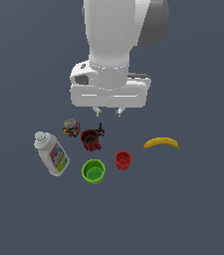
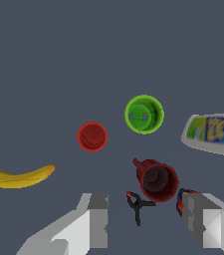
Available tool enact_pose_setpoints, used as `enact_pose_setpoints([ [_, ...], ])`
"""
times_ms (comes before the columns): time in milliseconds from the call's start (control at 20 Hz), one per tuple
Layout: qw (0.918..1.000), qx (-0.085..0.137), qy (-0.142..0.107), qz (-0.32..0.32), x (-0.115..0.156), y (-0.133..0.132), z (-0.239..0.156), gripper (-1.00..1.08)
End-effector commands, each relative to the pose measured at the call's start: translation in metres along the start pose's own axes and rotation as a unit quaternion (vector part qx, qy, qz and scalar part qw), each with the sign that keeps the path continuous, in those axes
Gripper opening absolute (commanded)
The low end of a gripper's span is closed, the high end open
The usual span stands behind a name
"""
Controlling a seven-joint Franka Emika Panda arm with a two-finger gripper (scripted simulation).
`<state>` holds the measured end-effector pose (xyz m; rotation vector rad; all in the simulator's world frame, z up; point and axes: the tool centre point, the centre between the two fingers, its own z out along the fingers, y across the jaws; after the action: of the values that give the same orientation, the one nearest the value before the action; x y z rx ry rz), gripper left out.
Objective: Pick up a designated object from a clutter of objects.
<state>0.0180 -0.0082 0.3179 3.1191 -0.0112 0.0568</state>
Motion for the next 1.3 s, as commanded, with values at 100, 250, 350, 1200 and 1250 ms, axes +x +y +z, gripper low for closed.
enact_pose_setpoints([
  [100,1.0000,-0.007,-0.002,0.001,-0.002,0.007,0.019,0.28],
  [250,0.9999,-0.015,-0.003,0.001,-0.006,0.013,0.038,0.28],
  [350,0.9998,-0.020,-0.004,0.001,-0.009,0.018,0.053,0.28],
  [1200,0.9983,-0.053,-0.017,-0.020,-0.072,0.051,0.191,0.28],
  [1250,0.9982,-0.053,-0.017,-0.021,-0.075,0.052,0.195,0.28],
])
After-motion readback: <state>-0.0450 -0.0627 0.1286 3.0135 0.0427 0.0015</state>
